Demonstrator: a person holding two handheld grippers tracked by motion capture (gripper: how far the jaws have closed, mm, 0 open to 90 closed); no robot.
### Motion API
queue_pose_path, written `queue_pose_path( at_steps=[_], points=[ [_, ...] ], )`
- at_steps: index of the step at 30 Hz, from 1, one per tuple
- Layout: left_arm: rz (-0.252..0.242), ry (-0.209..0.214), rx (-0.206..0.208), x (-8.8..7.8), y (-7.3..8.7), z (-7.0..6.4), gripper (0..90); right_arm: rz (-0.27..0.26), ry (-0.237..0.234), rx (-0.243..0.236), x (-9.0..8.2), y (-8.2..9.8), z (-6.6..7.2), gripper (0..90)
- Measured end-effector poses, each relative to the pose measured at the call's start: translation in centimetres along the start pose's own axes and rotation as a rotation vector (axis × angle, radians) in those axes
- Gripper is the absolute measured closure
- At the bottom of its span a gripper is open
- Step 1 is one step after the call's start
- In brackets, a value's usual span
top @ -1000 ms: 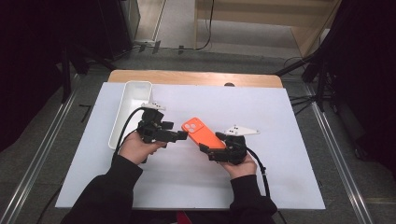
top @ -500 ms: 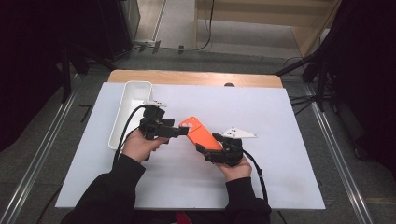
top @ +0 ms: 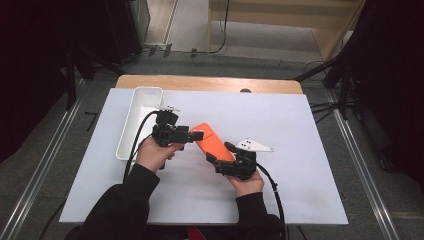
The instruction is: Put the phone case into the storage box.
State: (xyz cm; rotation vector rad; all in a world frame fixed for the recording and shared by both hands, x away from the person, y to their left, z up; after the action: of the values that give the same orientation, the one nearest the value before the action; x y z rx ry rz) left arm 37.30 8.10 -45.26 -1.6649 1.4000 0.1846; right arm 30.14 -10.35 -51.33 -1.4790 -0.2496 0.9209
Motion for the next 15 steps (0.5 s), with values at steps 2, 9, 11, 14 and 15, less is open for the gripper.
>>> queue_pose_path(
  at_steps=[2, 9, 11, 14, 15],
  points=[
    [-0.003, -0.008, -0.008, 0.15, -0.01, -0.04, 29.3, -0.005, 0.006, 0.003, -0.02, 0.02, 0.04, 14.5],
    [-0.013, -0.005, -0.06, 0.54, -0.19, -0.09, 36.8, -0.029, 0.017, 0.009, -0.08, 0.02, 0.05, 14.5],
    [-0.008, 0.005, -0.071, 0.62, -0.18, -0.2, 40.0, -0.032, 0.021, 0.016, -0.13, 0.02, 0.13, 14.5],
    [-0.009, 0.027, -0.081, 0.72, -0.16, -0.35, 46.8, -0.044, 0.02, 0.015, -0.09, -0.06, 0.26, 14.4],
    [-0.009, 0.027, -0.081, 0.72, -0.16, -0.35, 48.4, -0.046, 0.021, 0.015, -0.05, -0.09, 0.33, 14.5]
  ],
)
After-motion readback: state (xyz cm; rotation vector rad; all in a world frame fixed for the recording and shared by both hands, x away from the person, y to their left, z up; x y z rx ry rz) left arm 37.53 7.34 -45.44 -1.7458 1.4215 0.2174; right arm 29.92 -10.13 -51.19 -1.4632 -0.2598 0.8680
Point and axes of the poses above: each handheld gripper's, and its own axes: x roughly forward along the jaws, y roughly out of its underside, z roughly to its left, the point moved 4 cm from there along x, roughly forward along the jaws, and after that the axes turned 14 degrees about -x, right-handed, at the moved point
